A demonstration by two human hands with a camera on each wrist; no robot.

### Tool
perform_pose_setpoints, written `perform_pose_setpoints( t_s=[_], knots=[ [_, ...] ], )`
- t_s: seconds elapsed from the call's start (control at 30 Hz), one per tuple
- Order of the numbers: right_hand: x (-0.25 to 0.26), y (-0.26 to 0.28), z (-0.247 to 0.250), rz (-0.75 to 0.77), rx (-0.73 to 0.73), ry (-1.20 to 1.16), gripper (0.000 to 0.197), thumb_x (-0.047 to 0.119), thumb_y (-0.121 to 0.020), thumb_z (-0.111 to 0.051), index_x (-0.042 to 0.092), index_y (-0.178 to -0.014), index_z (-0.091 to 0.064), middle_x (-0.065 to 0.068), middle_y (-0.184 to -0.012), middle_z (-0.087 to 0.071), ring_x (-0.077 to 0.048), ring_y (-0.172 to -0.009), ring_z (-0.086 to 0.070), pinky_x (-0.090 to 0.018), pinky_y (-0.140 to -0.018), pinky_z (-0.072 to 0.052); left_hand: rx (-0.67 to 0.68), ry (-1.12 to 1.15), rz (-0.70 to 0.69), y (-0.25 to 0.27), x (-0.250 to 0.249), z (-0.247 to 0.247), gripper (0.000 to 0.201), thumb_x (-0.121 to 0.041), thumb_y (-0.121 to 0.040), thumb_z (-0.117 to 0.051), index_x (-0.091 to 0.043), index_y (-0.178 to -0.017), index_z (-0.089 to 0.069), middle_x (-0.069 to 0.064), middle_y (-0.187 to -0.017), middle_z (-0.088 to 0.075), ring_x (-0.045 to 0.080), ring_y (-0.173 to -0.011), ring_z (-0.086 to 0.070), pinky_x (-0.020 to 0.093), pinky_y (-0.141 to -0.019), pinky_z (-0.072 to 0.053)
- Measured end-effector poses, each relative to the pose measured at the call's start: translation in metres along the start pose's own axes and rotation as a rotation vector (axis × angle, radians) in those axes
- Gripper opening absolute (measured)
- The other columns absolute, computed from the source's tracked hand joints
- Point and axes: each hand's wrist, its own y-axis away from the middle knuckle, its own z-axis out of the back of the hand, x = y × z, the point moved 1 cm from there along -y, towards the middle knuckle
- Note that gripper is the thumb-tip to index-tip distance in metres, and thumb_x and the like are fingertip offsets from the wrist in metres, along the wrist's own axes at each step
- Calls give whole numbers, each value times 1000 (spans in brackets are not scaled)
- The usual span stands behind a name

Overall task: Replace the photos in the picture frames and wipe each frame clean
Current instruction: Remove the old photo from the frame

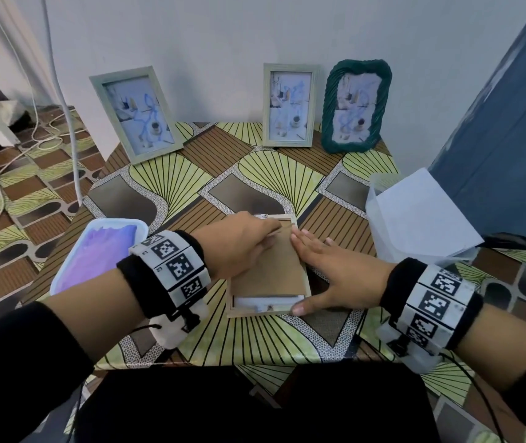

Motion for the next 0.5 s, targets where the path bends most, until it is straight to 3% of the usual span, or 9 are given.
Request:
perform_pose_setpoints(
  t_s=[0.17, 0.37, 0.5],
  knots=[
    [3, 2, 1, -1, 7, -6, 127, 77, -75, -55, 14, -150, 24, 3, -157, 29, -5, -144, 23, -31, -121, 8, -126, 144, -31, 12, 4, 6, 17, -23, -102, -42, -15, -109, -56, 2, -98, -67, 21, -88, -60, 38, -82, -47],
    [2, -1, 3, -5, 17, 24, 127, 79, -73, -55, 16, -151, 23, 5, -157, 29, -4, -144, 22, -30, -121, 6, -419, 184, -110, 40, 27, 28, 22, -18, -102, -45, -19, -117, -61, -8, -110, -66, 9, -93, -59, 24, -81, -44],
    [1, -2, 3, -7, 10, 3, 129, 80, -70, -57, 18, -152, 20, 7, -158, 26, -2, -144, 21, -31, -122, 4, -376, 108, 46, 66, 61, 37, 31, -21, -102, -44, -22, -129, -58, -3, -120, -66, 15, -104, -61, 32, -90, -47]
  ],
)
